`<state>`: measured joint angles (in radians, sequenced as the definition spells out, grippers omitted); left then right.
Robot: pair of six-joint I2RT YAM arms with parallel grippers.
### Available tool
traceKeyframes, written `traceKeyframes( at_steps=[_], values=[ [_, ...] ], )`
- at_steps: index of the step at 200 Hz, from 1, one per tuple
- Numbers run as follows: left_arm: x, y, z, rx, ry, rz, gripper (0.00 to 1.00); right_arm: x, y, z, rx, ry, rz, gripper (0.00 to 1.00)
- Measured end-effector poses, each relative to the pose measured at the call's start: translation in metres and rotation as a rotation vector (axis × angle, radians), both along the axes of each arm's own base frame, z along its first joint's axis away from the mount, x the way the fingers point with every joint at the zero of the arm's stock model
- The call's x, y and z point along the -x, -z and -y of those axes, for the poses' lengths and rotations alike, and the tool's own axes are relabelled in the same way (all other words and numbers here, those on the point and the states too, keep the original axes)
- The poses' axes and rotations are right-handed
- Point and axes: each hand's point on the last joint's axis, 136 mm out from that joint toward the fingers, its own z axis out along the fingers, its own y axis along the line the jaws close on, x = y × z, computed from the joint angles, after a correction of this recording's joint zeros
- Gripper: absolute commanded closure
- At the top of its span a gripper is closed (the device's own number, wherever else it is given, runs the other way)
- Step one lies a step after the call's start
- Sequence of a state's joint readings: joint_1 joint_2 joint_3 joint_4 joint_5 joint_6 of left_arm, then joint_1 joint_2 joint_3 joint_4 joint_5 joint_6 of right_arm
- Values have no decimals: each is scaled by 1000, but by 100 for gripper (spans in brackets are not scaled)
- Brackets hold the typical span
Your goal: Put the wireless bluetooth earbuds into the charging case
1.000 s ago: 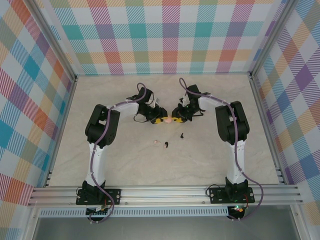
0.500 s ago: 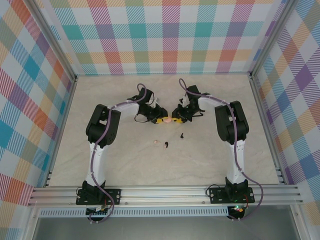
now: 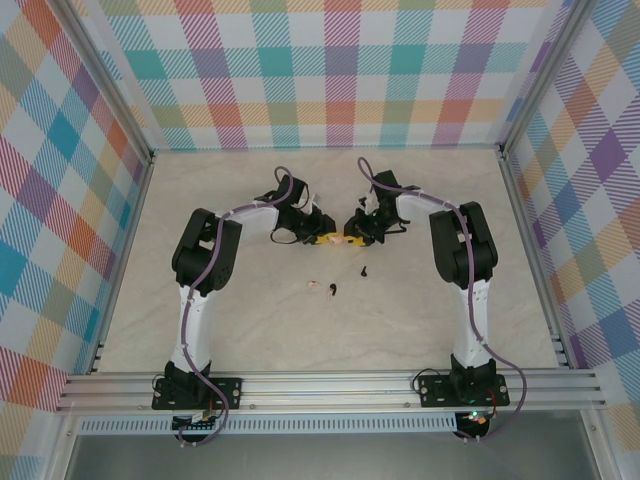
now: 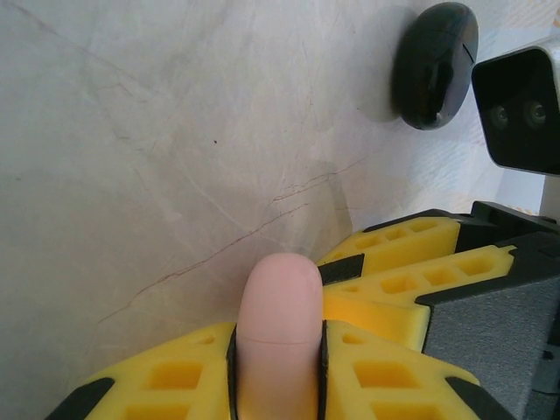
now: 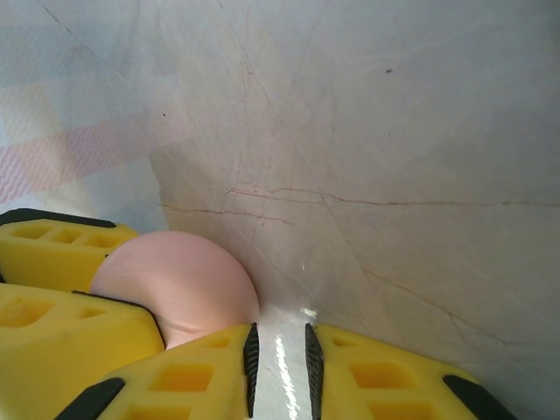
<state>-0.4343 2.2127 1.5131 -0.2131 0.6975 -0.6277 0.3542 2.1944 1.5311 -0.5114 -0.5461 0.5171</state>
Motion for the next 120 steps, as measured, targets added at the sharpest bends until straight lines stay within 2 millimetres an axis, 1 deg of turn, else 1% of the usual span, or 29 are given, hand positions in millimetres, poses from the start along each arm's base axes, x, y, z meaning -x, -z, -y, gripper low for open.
traceKeyframes(
  at_steps=[22,40,58,71,79,94,112,120],
  values=[
    [0,-1,0,-2,-3,12,80,0,-3,3,11,6,19,70],
    [3,-3,-3,-6,-12,31,79,4,-9,7,14,15,33,66],
    [8,-7,-7,-4,-25,51,79,7,-26,15,7,30,73,60],
    [10,-16,-9,6,-30,78,79,8,-46,19,-10,39,127,57],
    [10,-25,-9,17,-33,105,79,7,-60,22,-24,44,171,54],
    [7,-49,-9,46,-37,171,79,4,-91,28,-55,56,276,53],
    [2,-85,-8,91,-42,270,79,4,-128,34,-89,63,405,49],
    [0,-102,-7,113,-42,315,79,4,-142,36,-104,61,450,49]
  ],
)
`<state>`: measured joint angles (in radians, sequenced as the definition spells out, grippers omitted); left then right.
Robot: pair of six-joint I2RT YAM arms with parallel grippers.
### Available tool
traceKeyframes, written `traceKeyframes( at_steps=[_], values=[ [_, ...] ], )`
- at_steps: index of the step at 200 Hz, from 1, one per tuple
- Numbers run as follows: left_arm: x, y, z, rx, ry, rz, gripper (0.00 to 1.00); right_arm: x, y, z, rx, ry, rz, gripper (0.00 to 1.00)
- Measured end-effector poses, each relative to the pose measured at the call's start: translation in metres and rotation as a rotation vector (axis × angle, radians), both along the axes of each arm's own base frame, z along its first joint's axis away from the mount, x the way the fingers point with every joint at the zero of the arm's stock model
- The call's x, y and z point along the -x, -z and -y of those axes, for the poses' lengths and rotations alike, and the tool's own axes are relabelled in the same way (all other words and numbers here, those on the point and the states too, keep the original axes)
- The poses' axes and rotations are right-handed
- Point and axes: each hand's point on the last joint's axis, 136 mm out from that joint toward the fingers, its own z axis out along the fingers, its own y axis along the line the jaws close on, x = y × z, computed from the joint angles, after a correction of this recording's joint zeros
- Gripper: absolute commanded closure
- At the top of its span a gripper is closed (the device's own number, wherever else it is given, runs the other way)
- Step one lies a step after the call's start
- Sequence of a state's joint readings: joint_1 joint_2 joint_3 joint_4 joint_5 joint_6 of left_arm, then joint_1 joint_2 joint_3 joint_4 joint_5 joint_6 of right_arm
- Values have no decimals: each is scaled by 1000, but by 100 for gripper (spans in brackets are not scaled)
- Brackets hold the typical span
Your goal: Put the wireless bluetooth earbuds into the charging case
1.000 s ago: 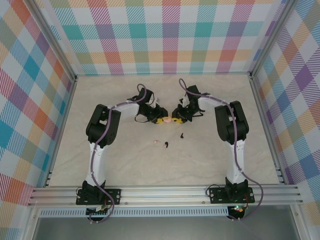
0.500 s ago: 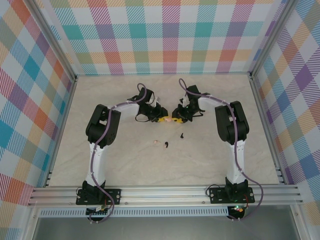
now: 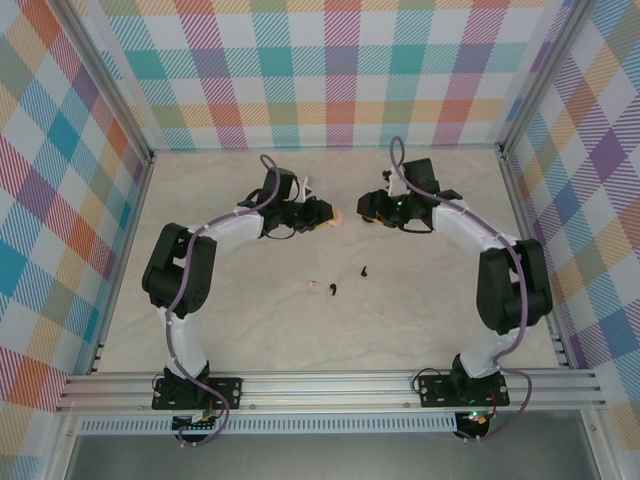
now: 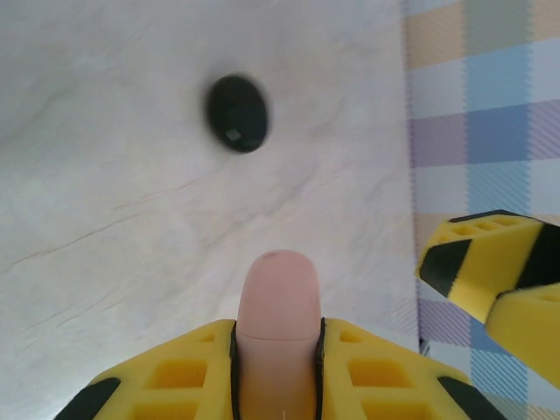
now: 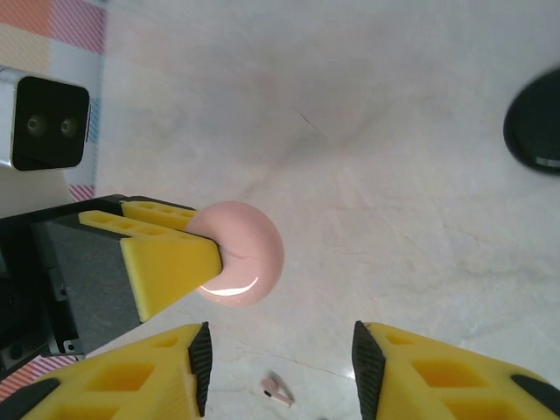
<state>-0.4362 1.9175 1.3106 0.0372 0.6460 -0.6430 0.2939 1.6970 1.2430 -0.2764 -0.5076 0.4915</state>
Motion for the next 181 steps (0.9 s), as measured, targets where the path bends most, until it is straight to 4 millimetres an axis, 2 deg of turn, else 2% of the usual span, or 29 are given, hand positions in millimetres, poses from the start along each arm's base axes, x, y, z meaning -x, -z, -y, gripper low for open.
traceKeyframes(
  at_steps=[15,30,82,102,137,181],
  values=[
    [-1,-33,1,39,1,83,79,0,-23,3,-40,-19,56,49],
    [1,-60,1,74,9,153,79,4,-38,2,-81,-57,87,49],
    [20,-125,-1,166,53,305,77,26,-89,-13,-225,-217,209,51],
    [28,-145,-1,196,75,353,77,34,-106,-18,-277,-274,243,51],
    [41,-175,-4,230,103,433,76,44,-123,-27,-333,-352,269,50],
    [53,-186,-4,241,132,474,76,52,-148,-36,-377,-422,327,50]
  ],
)
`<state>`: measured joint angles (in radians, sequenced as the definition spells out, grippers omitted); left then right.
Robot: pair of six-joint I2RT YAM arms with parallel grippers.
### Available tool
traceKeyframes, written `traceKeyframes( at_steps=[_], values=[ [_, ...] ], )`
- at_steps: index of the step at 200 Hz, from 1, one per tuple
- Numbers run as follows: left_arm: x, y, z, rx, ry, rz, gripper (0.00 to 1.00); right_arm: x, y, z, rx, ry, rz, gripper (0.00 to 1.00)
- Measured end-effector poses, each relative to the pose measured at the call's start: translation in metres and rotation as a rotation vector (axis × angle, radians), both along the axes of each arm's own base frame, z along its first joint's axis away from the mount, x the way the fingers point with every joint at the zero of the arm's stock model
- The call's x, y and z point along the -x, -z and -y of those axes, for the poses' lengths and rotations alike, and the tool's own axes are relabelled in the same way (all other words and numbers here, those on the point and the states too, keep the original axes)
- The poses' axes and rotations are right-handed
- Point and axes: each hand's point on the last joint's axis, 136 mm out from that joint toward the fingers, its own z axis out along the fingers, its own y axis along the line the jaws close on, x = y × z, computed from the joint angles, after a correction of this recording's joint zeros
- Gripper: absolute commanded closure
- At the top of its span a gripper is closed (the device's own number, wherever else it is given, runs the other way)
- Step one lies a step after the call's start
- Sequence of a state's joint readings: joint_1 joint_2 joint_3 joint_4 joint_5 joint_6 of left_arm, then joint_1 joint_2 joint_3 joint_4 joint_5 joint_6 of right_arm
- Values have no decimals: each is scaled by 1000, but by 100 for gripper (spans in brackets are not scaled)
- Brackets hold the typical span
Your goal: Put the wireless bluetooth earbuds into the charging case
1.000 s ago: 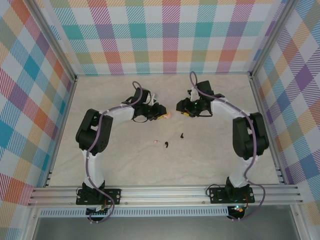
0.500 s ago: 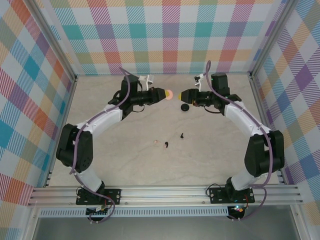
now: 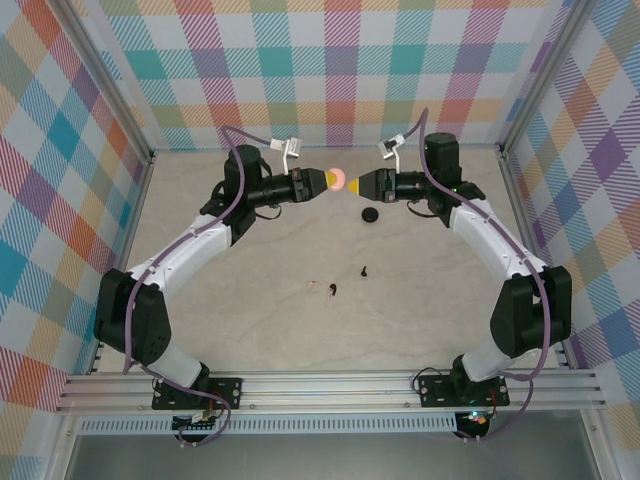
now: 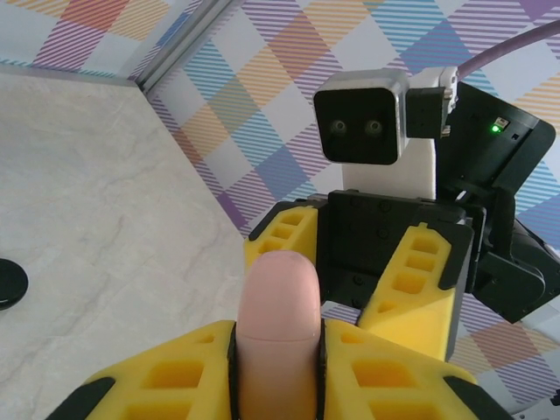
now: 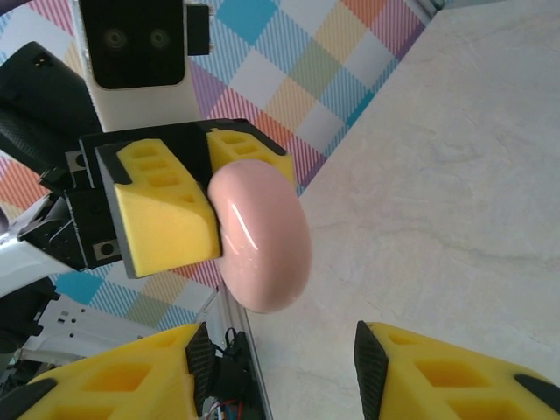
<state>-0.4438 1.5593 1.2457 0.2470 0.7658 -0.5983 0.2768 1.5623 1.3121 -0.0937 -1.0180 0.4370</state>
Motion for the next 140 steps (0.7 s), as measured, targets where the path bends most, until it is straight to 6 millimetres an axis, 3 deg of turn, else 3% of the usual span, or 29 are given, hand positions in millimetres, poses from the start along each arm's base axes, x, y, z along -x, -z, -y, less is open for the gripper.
traceKeyframes(
  at_steps=[66,140],
  values=[
    [9,-3,5,-9,37,43,75,6,-17,-8,-27,-51,30,53],
    [17,-7,10,-12,65,67,75,8,-15,-15,-33,-86,18,55]
  ],
)
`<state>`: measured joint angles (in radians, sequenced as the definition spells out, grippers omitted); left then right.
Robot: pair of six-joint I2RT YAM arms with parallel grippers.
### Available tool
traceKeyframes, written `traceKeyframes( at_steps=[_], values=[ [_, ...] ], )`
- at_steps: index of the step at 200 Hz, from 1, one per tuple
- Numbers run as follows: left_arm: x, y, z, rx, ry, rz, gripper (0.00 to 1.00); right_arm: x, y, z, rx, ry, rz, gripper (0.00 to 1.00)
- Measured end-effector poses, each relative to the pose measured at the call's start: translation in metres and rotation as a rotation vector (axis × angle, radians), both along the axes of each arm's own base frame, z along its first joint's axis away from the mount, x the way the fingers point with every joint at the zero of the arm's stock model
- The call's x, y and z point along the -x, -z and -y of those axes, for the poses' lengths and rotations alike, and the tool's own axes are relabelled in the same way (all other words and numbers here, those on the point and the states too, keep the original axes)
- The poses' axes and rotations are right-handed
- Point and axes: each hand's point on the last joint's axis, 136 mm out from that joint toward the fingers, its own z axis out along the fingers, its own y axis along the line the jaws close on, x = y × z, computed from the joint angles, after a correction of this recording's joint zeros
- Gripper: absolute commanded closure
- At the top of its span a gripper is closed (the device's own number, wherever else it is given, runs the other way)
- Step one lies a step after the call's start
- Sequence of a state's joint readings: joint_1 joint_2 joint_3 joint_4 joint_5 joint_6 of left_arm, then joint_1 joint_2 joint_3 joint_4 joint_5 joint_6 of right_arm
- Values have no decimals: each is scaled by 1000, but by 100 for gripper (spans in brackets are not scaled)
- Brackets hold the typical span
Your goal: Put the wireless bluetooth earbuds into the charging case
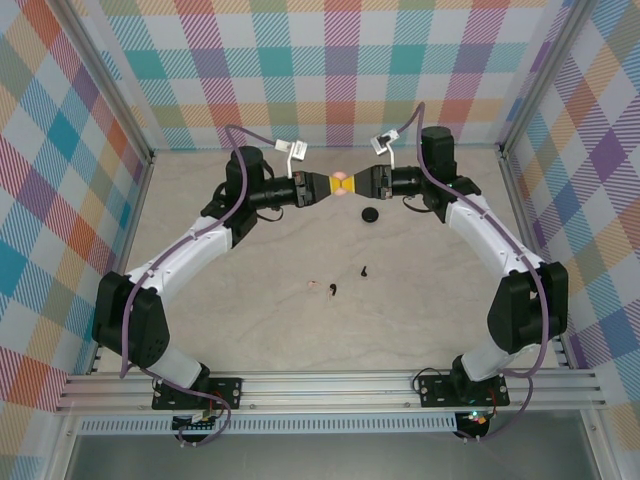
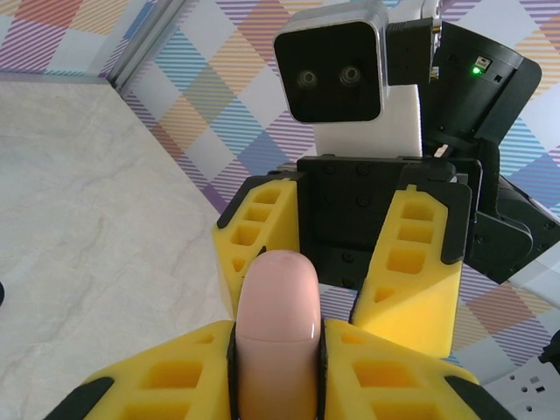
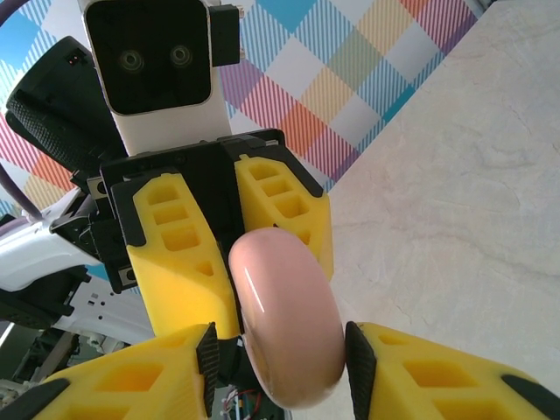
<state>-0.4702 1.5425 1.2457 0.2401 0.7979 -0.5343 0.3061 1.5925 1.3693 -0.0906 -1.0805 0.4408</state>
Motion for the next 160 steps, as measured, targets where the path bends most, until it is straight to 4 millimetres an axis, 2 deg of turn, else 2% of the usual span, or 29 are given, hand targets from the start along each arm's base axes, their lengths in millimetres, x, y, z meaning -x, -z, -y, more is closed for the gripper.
traceKeyframes(
  at_steps=[29,60,82,119,160],
  values=[
    [3,0,2,0,12,1,75,2,-2,-1,-4,-9,2,60],
    [4,-1,2,1,17,4,74,1,-2,0,-4,-7,-6,72],
    [4,-2,2,2,19,5,70,1,-2,0,-5,-6,-6,77],
    [6,-3,3,-5,29,7,64,2,-3,1,9,-9,-6,79],
    [12,-7,4,-15,67,19,64,6,-9,1,14,-24,8,79]
  ],
)
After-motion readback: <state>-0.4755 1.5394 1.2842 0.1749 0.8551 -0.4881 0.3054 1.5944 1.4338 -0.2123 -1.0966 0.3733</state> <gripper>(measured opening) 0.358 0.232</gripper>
